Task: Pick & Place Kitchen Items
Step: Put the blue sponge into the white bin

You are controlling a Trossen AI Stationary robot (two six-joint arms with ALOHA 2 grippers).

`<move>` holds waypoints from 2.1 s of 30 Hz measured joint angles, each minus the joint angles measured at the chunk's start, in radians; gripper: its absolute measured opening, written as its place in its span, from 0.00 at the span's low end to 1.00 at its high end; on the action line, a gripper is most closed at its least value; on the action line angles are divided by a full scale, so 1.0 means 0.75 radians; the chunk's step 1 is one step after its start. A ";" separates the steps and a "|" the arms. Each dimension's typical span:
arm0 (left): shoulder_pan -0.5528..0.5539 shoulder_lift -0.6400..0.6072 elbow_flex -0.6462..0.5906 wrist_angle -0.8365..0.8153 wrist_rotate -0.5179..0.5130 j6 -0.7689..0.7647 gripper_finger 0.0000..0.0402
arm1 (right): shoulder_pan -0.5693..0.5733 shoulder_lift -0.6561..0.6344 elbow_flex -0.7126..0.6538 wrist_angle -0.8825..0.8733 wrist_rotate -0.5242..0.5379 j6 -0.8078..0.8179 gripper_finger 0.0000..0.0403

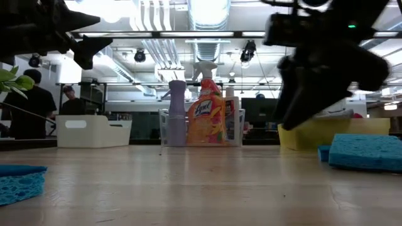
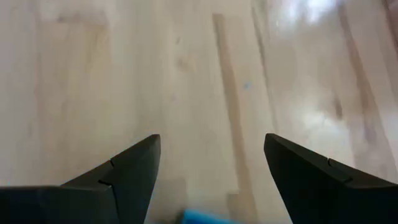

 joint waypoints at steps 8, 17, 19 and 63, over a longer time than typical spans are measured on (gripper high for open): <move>0.000 0.000 0.000 -0.006 0.002 -0.004 0.71 | -0.054 -0.055 0.044 -0.091 -0.315 -0.037 0.72; 0.001 0.001 0.000 -0.038 0.006 -0.004 0.71 | -0.027 -0.069 0.021 -0.412 -0.468 0.209 0.72; 0.001 0.001 0.000 -0.038 0.006 -0.003 0.71 | -0.024 -0.069 -0.004 -0.407 -0.514 0.230 0.72; 0.001 0.001 0.000 -0.038 0.005 0.001 0.71 | 0.013 -0.371 0.036 -0.226 0.143 0.215 0.04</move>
